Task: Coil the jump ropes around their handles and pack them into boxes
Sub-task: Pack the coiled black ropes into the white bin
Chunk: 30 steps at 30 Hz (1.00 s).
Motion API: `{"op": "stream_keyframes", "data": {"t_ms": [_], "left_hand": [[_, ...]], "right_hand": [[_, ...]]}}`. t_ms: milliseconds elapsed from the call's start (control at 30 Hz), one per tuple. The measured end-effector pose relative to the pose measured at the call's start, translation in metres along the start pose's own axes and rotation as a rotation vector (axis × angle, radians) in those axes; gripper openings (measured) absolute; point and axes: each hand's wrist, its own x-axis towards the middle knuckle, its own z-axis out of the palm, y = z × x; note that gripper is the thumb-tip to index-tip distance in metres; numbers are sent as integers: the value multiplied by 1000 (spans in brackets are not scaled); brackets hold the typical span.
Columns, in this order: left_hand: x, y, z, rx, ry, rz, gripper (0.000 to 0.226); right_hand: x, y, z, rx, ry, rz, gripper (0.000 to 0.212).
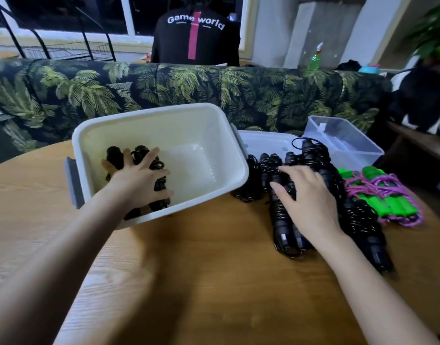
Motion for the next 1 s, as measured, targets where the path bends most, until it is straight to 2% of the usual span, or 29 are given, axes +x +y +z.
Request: {"op": "stream_keyframes", "data": {"t_ms": [67,233,333,600,667,800,900,1000], "left_hand": [[2,-3,0,-8,-7,-6,63],[3,-8,2,-11,11,-6,63],[0,-9,3,-8,22,3,63],[-6,-8,1,2,29,34,63],[-6,-10,4,-12,39,52,64],[-7,-10,4,-36,36,64,65],[-7,-9,2,-38,25,64,66],[-10,-8,1,-26,14,67,67]], "right_hand": [[-13,9,-3,-214,-167,171,70],[-41,-5,16,-400,-332,198,92],[-46,-8,19,-393,-298,224,89],[-42,-22,23,-187,-273,270,68],[-40,-12,20,9,-261,352,62],[-40,5,7,782,-82,528,50],[-38,-11,-15,1024,-41,493,60],[-22,-45,-34,1234,-60,372,68]]}}
